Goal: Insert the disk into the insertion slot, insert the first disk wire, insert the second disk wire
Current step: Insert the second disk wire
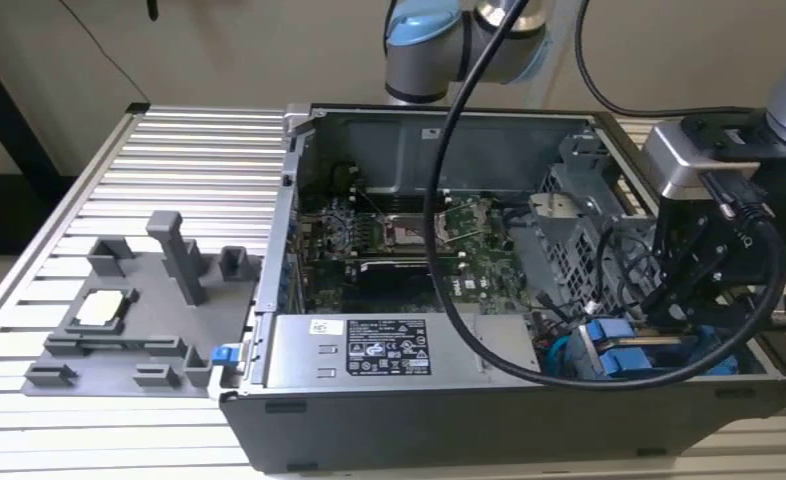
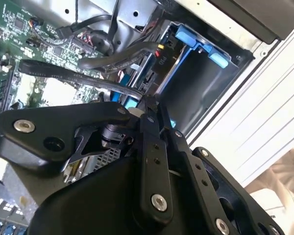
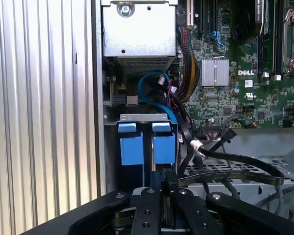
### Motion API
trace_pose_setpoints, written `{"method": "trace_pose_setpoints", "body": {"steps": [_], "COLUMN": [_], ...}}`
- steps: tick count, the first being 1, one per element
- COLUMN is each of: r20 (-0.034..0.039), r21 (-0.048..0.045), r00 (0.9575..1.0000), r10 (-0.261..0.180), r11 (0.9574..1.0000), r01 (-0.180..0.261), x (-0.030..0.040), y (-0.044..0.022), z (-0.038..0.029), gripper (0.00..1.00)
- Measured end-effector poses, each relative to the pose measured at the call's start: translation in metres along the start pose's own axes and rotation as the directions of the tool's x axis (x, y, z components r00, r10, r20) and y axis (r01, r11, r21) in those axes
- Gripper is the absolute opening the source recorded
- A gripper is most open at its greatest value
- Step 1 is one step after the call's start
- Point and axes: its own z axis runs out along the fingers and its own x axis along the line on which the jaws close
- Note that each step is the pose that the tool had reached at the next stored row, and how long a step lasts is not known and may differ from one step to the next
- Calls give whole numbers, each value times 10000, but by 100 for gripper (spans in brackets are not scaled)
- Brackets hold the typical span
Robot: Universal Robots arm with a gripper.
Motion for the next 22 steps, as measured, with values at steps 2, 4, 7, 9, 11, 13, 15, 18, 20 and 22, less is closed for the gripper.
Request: {"method": "trace_pose_setpoints", "body": {"steps": [2, 4, 7, 9, 11, 13, 15, 18, 20, 22], "r20": [5, 6, 13, 23, 34, 34, 34, 36, 36, 38], "r21": [2, 2, 2, 2, 1, 1, 1, 1, 1, 1], "r00": [10000, 10000, 10000, 10000, 10000, 10000, 10000, 10000, 10000, 10000], "r10": [70, 72, 72, 71, 71, 72, 73, 76, 77, 79], "r11": [10000, 10000, 10000, 10000, 10000, 10000, 10000, 10000, 10000, 10000], "r01": [-70, -72, -72, -71, -71, -72, -73, -76, -77, -79], "x": [-1, -1, -1, -2, -4, -11, -25, -48, -62, -74], "y": [0, 0, -2, -7, -16, -25, -36, -51, -59, -66], "z": [3, 3, 6, 9, 17, 26, 36, 51, 60, 70], "gripper": [16, 16, 16, 16, 16, 16, 16, 16, 16, 16]}}
